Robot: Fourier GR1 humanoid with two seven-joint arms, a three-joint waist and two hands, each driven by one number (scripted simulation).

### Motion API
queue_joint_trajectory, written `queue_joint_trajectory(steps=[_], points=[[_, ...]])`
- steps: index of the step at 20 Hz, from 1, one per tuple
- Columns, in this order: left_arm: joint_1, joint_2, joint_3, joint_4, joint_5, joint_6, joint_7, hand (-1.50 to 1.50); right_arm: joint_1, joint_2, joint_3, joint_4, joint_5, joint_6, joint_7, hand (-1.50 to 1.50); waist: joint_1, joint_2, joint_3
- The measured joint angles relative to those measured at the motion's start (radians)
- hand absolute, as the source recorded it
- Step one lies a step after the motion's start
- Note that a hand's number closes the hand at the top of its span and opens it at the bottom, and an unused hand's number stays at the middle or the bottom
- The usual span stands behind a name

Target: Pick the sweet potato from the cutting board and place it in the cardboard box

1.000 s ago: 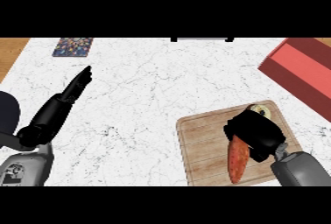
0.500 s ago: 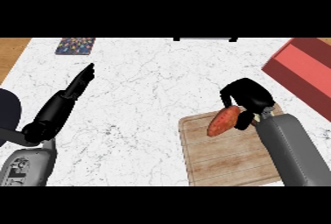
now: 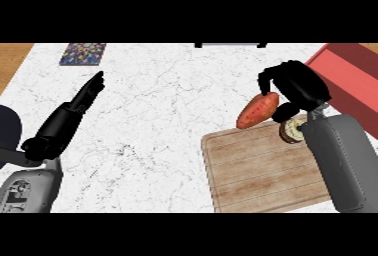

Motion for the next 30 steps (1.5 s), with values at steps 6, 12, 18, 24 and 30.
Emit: queue_joint_trajectory(steps=[6, 12, 18, 24, 30], points=[[0.004, 0.0, 0.003, -0.019, 0.0, -0.002, 0.022, 0.0, -0.031, -0.015, -0.143, -0.133, -0.07, 0.024, 0.13, 1.5, -0.007, -0.002, 0.0], [0.022, -0.014, -0.011, -0.018, -0.012, 0.002, 0.004, 0.0, -0.133, -0.047, -0.322, -0.108, -0.122, 0.009, 0.3, 1.5, 0.001, 0.001, 0.0], [0.007, -0.017, -0.011, -0.008, -0.018, -0.001, -0.001, 0.0, -0.235, -0.17, -0.45, 0.068, -0.153, -0.028, 0.327, 1.5, 0.01, 0.004, 0.0], [0.003, -0.017, -0.012, -0.01, -0.016, -0.013, -0.009, 0.0, -0.286, -0.325, -0.481, 0.344, -0.113, -0.083, 0.225, 1.5, 0.026, 0.011, 0.001], [0.014, -0.03, -0.025, -0.037, -0.022, -0.01, 0.001, 0.0, -0.298, -0.458, -0.466, 0.588, -0.076, 0.025, 0.145, 1.5, 0.038, 0.016, 0.002]])
